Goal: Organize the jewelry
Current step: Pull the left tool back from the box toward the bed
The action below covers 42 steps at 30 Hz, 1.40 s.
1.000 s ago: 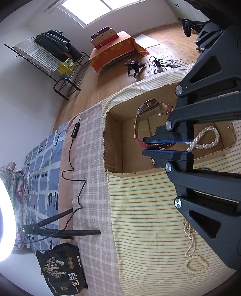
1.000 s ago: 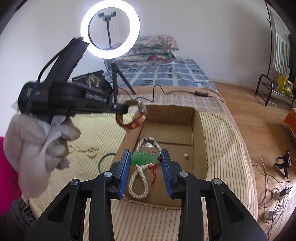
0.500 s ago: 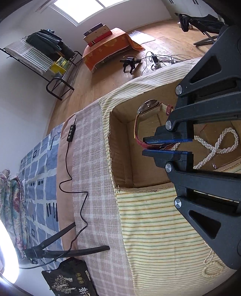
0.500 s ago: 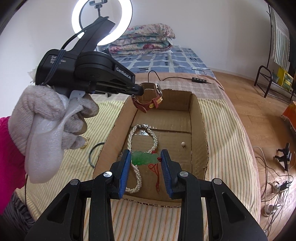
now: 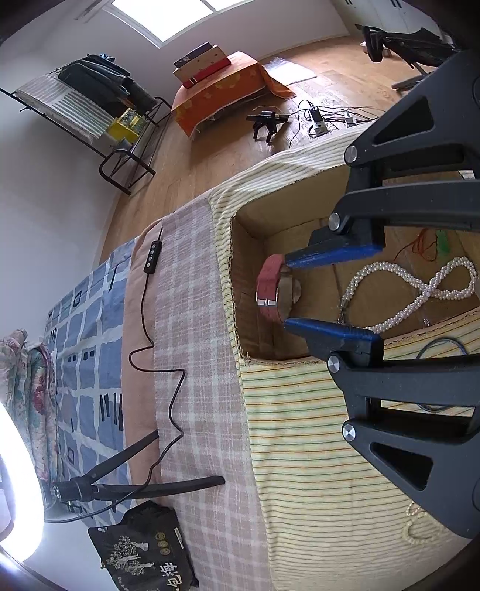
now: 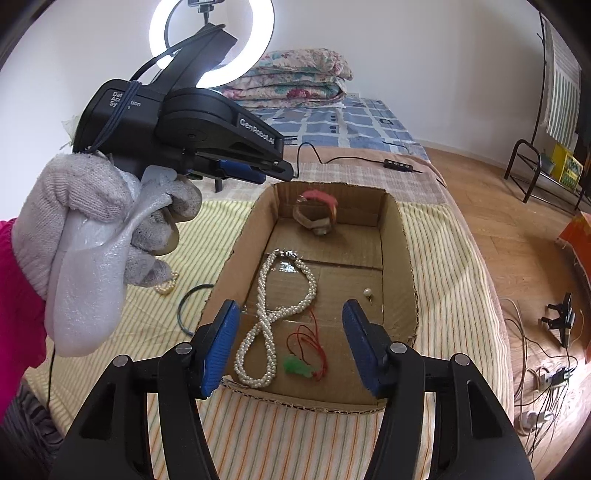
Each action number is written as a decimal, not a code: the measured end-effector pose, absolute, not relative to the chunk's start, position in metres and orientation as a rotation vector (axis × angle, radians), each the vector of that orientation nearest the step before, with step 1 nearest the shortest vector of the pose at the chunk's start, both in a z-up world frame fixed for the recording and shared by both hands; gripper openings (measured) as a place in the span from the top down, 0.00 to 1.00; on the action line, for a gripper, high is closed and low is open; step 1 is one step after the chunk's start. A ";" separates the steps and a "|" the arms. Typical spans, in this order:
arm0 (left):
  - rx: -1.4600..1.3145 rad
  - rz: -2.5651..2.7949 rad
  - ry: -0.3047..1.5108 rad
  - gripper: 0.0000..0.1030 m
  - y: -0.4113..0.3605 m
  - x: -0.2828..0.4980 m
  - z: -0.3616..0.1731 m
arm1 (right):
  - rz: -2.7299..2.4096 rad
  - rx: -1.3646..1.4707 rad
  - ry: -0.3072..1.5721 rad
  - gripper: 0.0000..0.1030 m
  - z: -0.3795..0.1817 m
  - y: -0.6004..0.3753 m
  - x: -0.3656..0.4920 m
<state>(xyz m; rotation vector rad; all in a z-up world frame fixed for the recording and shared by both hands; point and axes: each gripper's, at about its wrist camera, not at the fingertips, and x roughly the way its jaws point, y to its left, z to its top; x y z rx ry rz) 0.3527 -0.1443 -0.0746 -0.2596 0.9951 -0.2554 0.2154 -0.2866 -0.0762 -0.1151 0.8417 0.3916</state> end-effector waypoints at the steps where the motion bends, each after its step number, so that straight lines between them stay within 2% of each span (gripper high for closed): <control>1: -0.259 -0.253 0.989 0.73 -0.142 0.350 -0.072 | 0.392 -0.114 0.838 0.44 -0.075 -0.286 0.215; 15: -0.239 -0.225 0.917 0.73 -0.104 0.309 -0.031 | 0.408 -0.126 0.779 0.44 -0.048 -0.273 0.197; 29: -0.208 -0.109 0.825 0.73 -0.010 0.251 0.008 | 0.499 -0.153 0.730 0.44 -0.034 -0.232 0.184; 42: -0.214 -0.019 0.828 0.73 0.073 0.191 -0.004 | 0.579 -0.176 0.742 0.44 -0.044 -0.194 0.181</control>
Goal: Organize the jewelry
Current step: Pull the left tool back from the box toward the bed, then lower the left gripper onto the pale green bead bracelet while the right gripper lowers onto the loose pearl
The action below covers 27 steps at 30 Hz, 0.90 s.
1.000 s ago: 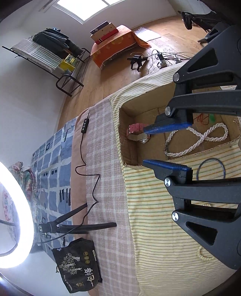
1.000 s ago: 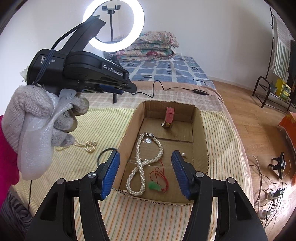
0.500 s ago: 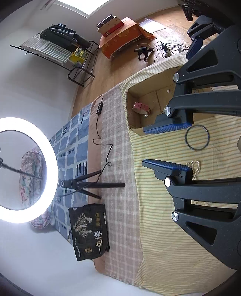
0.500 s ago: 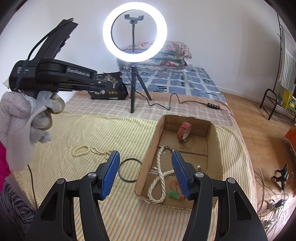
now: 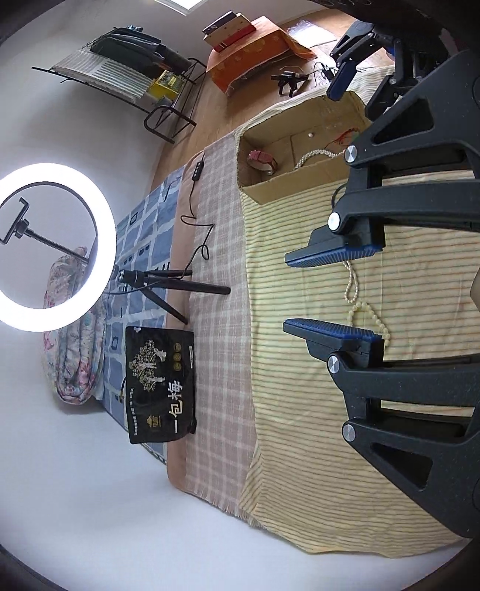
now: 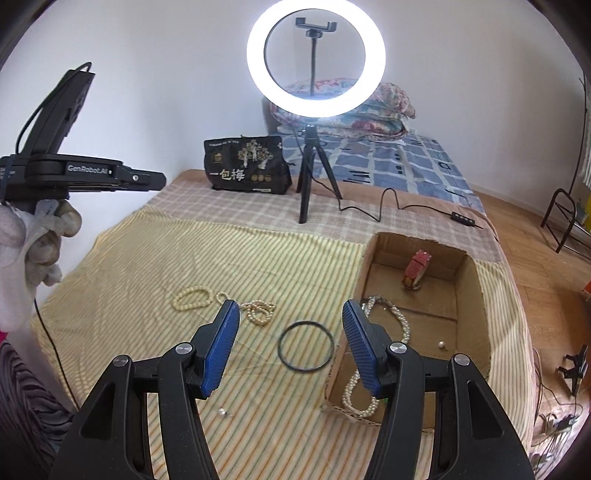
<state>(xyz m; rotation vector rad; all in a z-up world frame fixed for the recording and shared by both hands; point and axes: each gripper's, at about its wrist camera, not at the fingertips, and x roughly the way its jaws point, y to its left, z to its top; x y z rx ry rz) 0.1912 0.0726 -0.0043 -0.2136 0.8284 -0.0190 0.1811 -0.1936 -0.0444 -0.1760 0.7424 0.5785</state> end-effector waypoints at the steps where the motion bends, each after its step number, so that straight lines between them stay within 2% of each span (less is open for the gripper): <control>1: -0.220 -0.021 0.822 0.73 0.077 0.186 -0.006 | 0.585 -0.182 0.747 0.44 -0.046 -0.191 0.180; 12: -0.246 -0.082 0.897 0.73 0.098 0.169 -0.059 | 0.669 -0.235 0.837 0.44 -0.079 -0.175 0.160; 21: -0.183 -0.176 1.042 0.73 0.078 0.174 -0.119 | 0.693 -0.226 0.958 0.44 -0.119 -0.175 0.125; 27: -0.132 -0.210 1.090 0.73 0.063 0.179 -0.139 | 0.663 -0.196 1.030 0.44 -0.142 -0.171 0.112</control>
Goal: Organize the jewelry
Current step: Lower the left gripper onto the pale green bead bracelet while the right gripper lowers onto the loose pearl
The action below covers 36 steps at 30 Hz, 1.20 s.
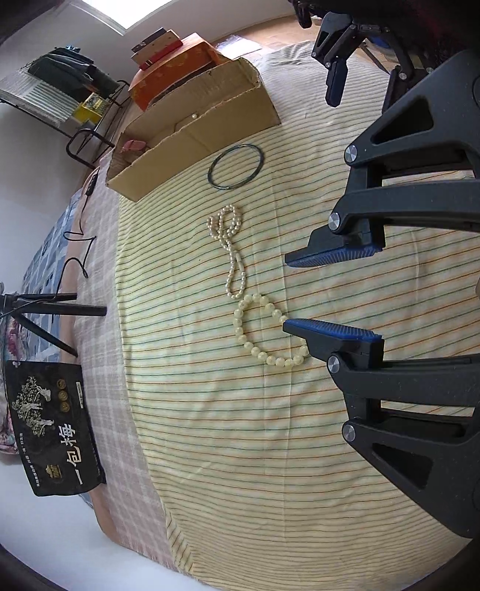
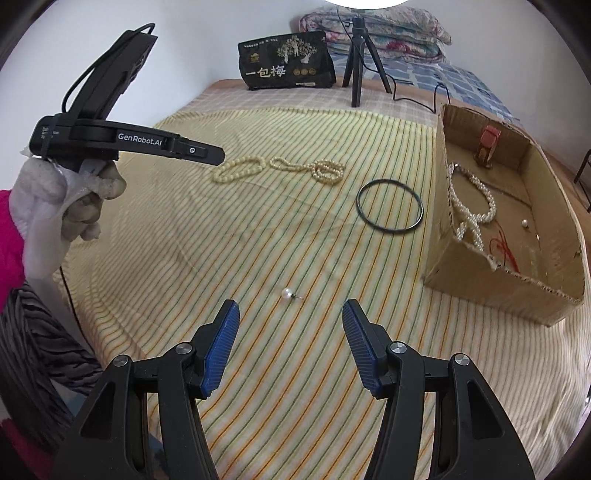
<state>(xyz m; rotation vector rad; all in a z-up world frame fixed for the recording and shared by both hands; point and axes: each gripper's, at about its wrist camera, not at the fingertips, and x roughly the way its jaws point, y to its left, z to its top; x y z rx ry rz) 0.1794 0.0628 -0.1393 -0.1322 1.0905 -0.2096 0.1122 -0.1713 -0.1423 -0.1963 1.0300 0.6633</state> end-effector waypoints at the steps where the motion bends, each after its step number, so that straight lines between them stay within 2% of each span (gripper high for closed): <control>1: -0.131 -0.211 1.095 0.73 0.062 0.181 -0.141 | 0.653 -0.195 1.040 0.44 -0.146 -0.170 0.112; 11: -0.129 -0.207 1.125 0.73 0.062 0.191 -0.156 | 0.641 -0.111 1.132 0.46 -0.171 -0.165 0.125; 15: -0.124 -0.217 1.131 0.73 0.061 0.194 -0.159 | 0.638 -0.109 1.153 0.57 -0.176 -0.158 0.131; 20: -0.126 -0.224 1.134 0.73 0.059 0.200 -0.161 | 0.621 -0.119 1.160 0.59 -0.179 -0.152 0.136; 24: -0.093 -0.223 1.141 0.73 0.054 0.203 -0.165 | 0.610 -0.140 1.156 0.64 -0.181 -0.151 0.137; 36: 0.020 -0.176 1.187 0.73 0.049 0.214 -0.189 | 0.613 -0.190 1.144 0.66 -0.181 -0.147 0.138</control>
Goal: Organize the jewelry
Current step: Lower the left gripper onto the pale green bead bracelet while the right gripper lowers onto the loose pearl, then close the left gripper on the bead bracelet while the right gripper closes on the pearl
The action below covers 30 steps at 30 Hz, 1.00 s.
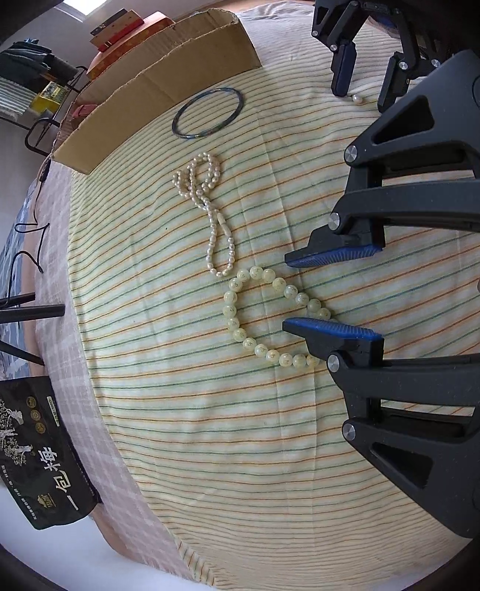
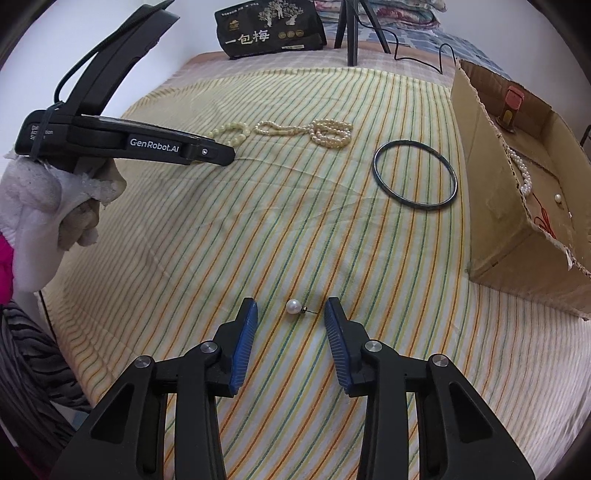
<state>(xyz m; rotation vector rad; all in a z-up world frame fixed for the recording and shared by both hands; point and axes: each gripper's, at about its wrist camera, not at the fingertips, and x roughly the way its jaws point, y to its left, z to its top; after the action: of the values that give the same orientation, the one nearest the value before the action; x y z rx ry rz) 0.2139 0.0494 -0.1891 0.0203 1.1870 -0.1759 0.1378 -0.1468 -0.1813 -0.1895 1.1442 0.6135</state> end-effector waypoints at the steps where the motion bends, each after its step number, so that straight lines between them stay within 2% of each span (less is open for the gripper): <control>1: 0.026 -0.174 1.185 0.74 0.049 0.214 -0.189 | 0.613 -0.193 1.144 0.67 -0.181 -0.147 0.138; 4: 0.034 -0.174 1.180 0.91 0.047 0.214 -0.188 | 0.606 -0.196 1.141 0.74 -0.181 -0.149 0.139; 5: 0.036 -0.171 1.179 0.93 0.046 0.215 -0.188 | 0.603 -0.195 1.141 0.75 -0.181 -0.150 0.140; 11: 0.038 -0.158 1.170 0.95 0.042 0.215 -0.187 | 0.596 -0.209 1.136 0.84 -0.181 -0.151 0.141; 18: 0.014 -0.152 1.159 0.95 0.045 0.210 -0.181 | 0.599 -0.218 1.122 0.85 -0.180 -0.151 0.140; 30: -0.095 -0.165 1.056 0.95 0.059 0.205 -0.136 | 0.604 -0.220 1.078 0.85 -0.165 -0.152 0.135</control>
<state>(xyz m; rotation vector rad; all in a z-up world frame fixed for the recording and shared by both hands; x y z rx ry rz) 0.2048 0.0588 -0.1363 -0.0954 1.0564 -0.1650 0.1353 -0.1517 -0.1646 -0.2196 1.0778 0.6035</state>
